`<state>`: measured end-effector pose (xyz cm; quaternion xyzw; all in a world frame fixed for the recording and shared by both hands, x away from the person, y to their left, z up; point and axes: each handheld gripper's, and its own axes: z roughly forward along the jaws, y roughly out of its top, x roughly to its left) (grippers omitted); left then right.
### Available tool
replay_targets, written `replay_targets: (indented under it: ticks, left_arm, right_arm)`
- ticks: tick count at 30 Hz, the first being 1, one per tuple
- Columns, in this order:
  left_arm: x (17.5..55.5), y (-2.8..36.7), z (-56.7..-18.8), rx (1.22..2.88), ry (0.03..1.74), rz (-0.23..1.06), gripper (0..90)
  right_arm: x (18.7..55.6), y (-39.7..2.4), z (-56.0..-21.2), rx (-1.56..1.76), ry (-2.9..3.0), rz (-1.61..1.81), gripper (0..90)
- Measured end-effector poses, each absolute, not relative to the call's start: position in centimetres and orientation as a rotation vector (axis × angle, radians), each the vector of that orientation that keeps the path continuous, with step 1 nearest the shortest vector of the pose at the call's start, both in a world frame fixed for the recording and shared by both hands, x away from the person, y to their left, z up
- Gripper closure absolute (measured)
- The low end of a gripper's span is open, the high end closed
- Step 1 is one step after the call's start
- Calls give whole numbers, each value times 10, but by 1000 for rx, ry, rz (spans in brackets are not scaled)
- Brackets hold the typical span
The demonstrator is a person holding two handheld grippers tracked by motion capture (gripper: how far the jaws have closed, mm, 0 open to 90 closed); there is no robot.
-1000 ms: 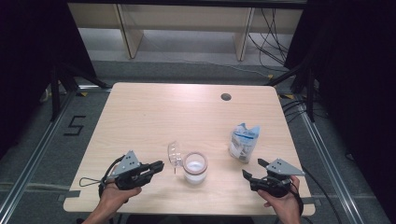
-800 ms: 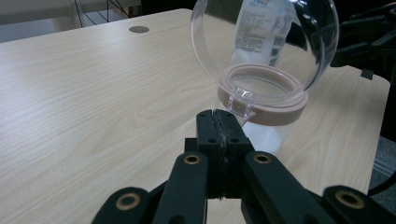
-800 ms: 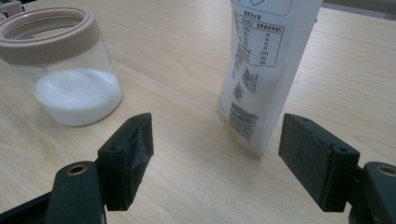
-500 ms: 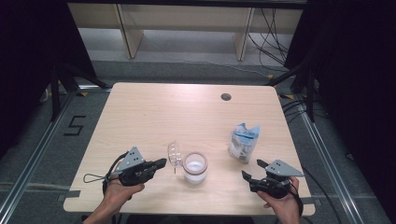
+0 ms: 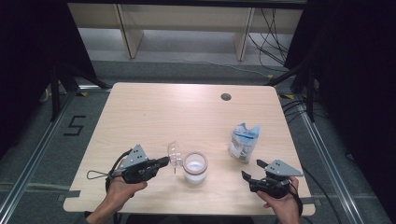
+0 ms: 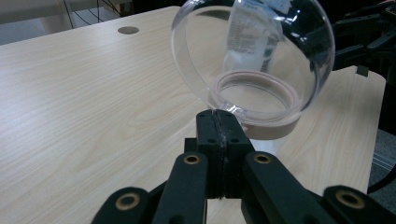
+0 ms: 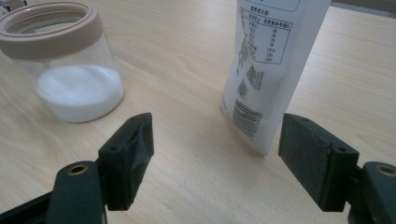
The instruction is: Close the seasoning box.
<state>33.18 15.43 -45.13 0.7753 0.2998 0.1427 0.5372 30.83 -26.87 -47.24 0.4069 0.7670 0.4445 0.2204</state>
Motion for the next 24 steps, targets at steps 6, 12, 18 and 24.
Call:
replay_targets:
  ticks: [6,12,18,24]
  left_arm:
    - [332,150,-449,1850,705,346,886]
    - [333,147,-448,1846,703,345,885]
    - [334,144,-448,1852,692,344,884]
    - [334,142,-447,1852,684,338,883]
  right_arm:
    - [309,-269,-473,1123,2126,1230,277]
    - [309,-268,-473,1127,2121,1225,277]
    - [310,-269,-473,1114,2131,1234,278]
    - [310,-269,-472,1117,2126,1225,278]
